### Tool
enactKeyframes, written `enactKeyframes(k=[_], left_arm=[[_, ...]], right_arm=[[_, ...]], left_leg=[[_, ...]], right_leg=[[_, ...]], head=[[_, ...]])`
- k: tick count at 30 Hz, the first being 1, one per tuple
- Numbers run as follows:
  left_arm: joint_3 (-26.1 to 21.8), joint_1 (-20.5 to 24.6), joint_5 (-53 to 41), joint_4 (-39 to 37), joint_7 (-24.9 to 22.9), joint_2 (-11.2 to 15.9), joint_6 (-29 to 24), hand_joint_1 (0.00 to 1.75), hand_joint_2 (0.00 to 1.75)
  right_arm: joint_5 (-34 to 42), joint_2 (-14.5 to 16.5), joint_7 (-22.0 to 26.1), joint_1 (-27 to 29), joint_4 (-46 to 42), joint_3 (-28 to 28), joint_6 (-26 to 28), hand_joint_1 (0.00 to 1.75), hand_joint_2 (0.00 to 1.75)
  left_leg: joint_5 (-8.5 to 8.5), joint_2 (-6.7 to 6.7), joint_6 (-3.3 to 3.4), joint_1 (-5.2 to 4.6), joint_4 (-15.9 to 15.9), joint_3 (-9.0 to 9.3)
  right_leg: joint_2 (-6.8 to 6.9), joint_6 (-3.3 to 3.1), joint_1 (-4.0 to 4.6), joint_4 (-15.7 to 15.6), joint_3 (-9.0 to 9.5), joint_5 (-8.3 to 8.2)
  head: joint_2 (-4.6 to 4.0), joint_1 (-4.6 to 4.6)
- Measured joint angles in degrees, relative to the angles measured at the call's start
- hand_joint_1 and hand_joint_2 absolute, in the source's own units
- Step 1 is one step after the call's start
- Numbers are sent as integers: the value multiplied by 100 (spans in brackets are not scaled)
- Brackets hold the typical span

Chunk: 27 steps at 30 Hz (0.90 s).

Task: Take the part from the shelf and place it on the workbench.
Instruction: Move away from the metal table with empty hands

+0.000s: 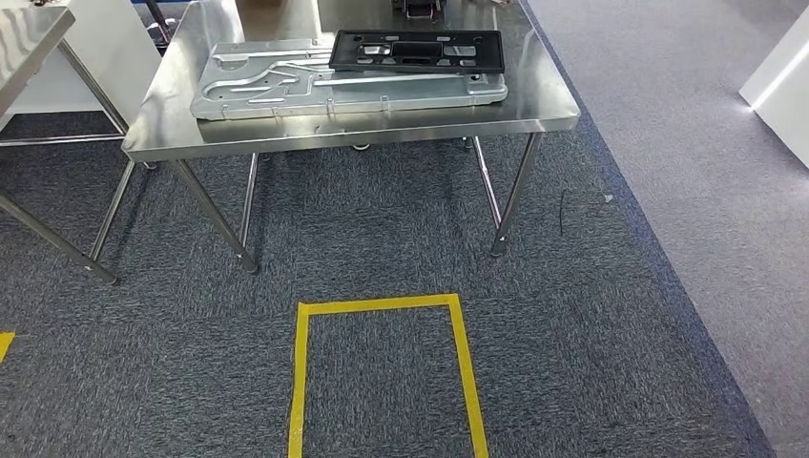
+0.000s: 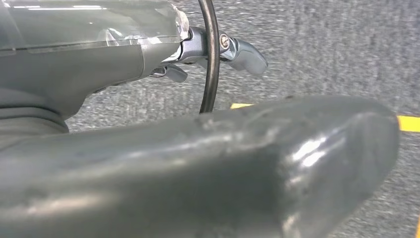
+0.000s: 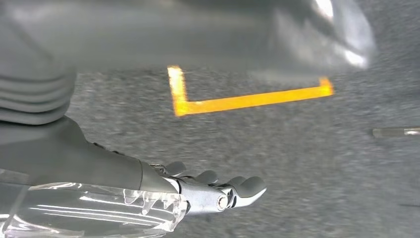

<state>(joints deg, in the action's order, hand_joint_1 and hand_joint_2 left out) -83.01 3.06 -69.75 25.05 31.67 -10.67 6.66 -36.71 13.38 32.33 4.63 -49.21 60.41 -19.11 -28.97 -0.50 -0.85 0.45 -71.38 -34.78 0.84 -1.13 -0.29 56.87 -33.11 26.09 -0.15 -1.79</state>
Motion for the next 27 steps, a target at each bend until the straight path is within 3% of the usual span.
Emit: enactKeyframes(k=[1, 3, 5, 6, 7, 8, 10, 11, 12, 13, 14, 15, 16, 18, 19, 21, 22, 23, 25, 26, 27], left_arm=[[1, 2, 0, 1, 0, 0, -2, 0, 0], [2, 32, 6, 11, 1, -2, -25, 0, 0], [0, 48, 16, 21, -2, -12, -51, 0, 0], [-2, 41, 21, 22, -6, -23, -54, 0, 0], [-4, 38, 25, 23, -8, -34, -56, 0, 0], [-5, 38, 30, 25, -9, -45, -58, 0, 0], [-7, 43, 42, 26, -9, -52, -60, 0, 0], [-7, 43, 49, 26, -9, -54, -61, 0, 0], [-7, 42, 55, 26, -10, -55, -61, 0, 0], [-7, 42, 60, 26, -10, -56, -61, 0, 0], [-7, 42, 61, 26, -11, -58, -61, 0, 0], [-7, 45, 64, 26, -11, -62, -63, 0, 0], [-7, 48, 68, 26, -11, -67, -66, 0, 0], [-7, 56, 77, 27, -11, -78, -74, 0, 0], [-7, 57, 81, 27, -11, -81, -80, 0, 0], [-7, 54, 83, 29, -12, -82, -98, 0, 0], [-7, 45, 83, 30, -14, -84, -111, 0, 0], [-7, 34, 83, 30, -16, -88, -123, 0, 0], [-7, 20, 82, 30, -22, -94, -145, 0, 0], [-6, 17, 81, 30, -25, -94, -153, 0, 0], [-5, 16, 78, 30, -30, -91, -162, 0, 0]], right_arm=[[-22, 0, -13, -5, 13, 15, 13, 0, 0], [-341, 9, -143, -80, 184, 229, 317, 0, 0], [-736, 17, -294, -168, 424, 513, 740, 0, 0], [-825, 17, -337, -188, 515, 610, 859, 0, 0], [-890, 16, -381, -204, 608, 704, 948, 0, 0], [-938, 15, -433, -218, 715, 798, 1025, 0, 0], [-1018, 11, -540, -263, 951, 974, 1163, 0, 0], [-1051, 8, -590, -286, 1068, 1058, 1226, 0, 0], [-1076, 4, -626, -309, 1167, 1131, 1273, 0, 0], [-1091, -1, -650, -327, 1251, 1195, 1302, 0, 0], [-1101, -8, -668, -343, 1321, 1247, 1317, 0, 0], [-1108, -15, -684, -363, 1377, 1283, 1324, 0, 0], [-1117, -24, -707, -387, 1425, 1313, 1328, 0, 0], [-1153, -40, -794, -446, 1512, 1376, 1347, 0, 0], [-1202, -45, -872, -466, 1555, 1412, 1376, 0, 0], [-1391, -48, -1095, -470, 1652, 1465, 1482, 0, 0], [-1526, -50, -1234, -463, 1701, 1475, 1555, 0, 0], [-1664, -52, -1375, -456, 1755, 1478, 1627, 0, 0], [-1916, -58, -1646, -451, 1886, 1482, 1748, 0, 0], [-2023, -62, -1774, -447, 1963, 1483, 1796, 0, 0], [-2117, -65, -1893, -446, 2045, 1483, 1833, 0, 0]], left_leg=[[21, 1, 7, 0, 94, 77], [-132, 8, 90, -31, 888, 602], [-259, 9, 208, -61, 1565, 993], [-194, -4, 254, -55, 1575, 947], [-121, -19, 307, -44, 1589, 888], [-38, -33, 350, -31, 1603, 809], [110, -45, 398, -37, 1599, 623], [184, -46, 397, -41, 1591, 529], [255, -48, 390, -44, 1576, 429], [322, -49, 377, -43, 1553, 328], [383, -50, 359, -40, 1521, 224], [436, -49, 337, -37, 1480, 126], [473, -47, 312, -43, 1433, 43], [537, -48, 245, -58, 1355, -68], [573, -47, 205, -66, 1343, -98], [628, -33, 125, -49, 1335, -140], [549, -20, 90, -38, 1270, -180], [370, -8, 57, -24, 1102, -250], [-166, 0, -8, -2, 449, -465], [-360, 0, -35, 8, 75, -561], [-436, 0, -54, 15, -188, -599]], right_leg=[[-1, 3, 1, 11, -21, -9], [5, 66, 11, 77, -137, -114], [9, 160, 18, 113, -235, -254], [-4, 193, 10, 131, -264, -229], [-20, 221, 3, 217, -311, -97], [-38, 247, -5, 413, -385, 150], [-57, 287, -29, 1065, -554, 749], [-59, 306, -40, 1401, -604, 918], [-59, 322, -49, 1617, -589, 924], [-58, 331, -58, 1669, -492, 804], [-58, 333, -65, 1529, -297, 621], [-58, 329, -72, 1216, -11, 478], [-59, 318, -68, 790, 334, 437], [-63, 253, -50, 49, 835, 586], [-63, 210, -30, -133, 931, 654], [-32, 105, -30, -196, 889, 619], [-7, 50, -36, -203, 854, 569], [24, 2, -47, -210, 809, 513], [85, -52, -37, -198, 696, 427], [119, -57, -29, -183, 634, 392], [155, -57, -22, -162, 574, 365]], head=[[0, 0], [0, 1], [0, 1], [0, 2], [0, 2], [0, 3], [0, 3], [0, 3], [0, 2], [0, 2], [0, 2], [0, 2], [0, 3], [0, 2], [0, 2], [0, 2], [0, 2], [0, 2], [0, 1], [0, 1], [0, 2]])
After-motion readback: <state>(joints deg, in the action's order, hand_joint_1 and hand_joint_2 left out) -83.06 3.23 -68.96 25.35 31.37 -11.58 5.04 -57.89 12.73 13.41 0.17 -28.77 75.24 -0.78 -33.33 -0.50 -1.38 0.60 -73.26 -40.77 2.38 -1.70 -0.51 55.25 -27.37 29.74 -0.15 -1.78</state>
